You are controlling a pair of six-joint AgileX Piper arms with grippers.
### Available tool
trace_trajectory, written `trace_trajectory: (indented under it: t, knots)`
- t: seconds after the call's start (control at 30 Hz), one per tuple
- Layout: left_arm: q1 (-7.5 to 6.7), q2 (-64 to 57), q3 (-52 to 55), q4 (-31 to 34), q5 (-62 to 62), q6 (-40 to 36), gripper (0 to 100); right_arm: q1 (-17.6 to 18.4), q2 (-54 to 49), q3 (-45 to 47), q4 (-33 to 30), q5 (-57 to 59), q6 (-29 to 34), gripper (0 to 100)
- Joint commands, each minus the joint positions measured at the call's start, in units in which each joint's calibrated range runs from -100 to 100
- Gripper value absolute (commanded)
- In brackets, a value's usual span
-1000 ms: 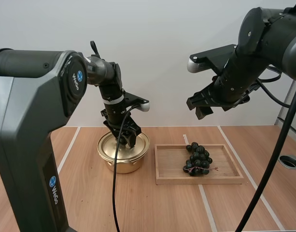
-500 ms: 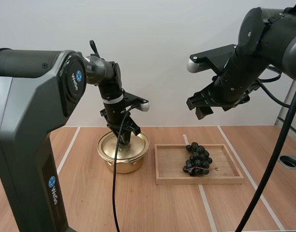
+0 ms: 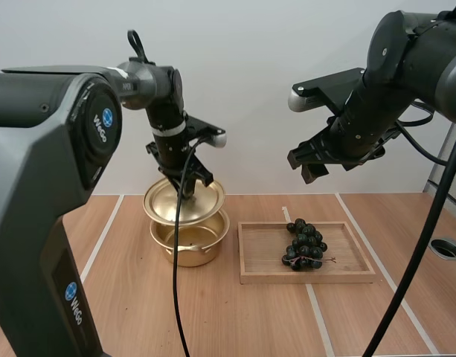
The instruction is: Open the pot, put the grape inside, and close it
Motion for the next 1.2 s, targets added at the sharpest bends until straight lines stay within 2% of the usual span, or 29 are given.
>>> trace_trajectory:
  t: [0.0,0.5,0.83,1.17]
  knots:
    - [-0.13,-5.72,-5.41,0.65,0.74,-1.45,0,0.07,-0.38,0.17,-0.3,-0.34,-0.49,100]
    - [-0.13,-25.6,-32.0,0.53,0.52,-1.62,0,0.07,0.48,0.17,-0.3,0.91,1.73,100]
    - [-0.13,-33.23,-47.76,0.53,-0.07,-2.96,0,0.07,12.67,0.17,-0.31,2.7,2.88,100]
    - [-0.13,-36.98,-58.29,0.08,-0.21,-3.9,0,0.07,22.31,0.17,-0.31,2.7,3.21,100]
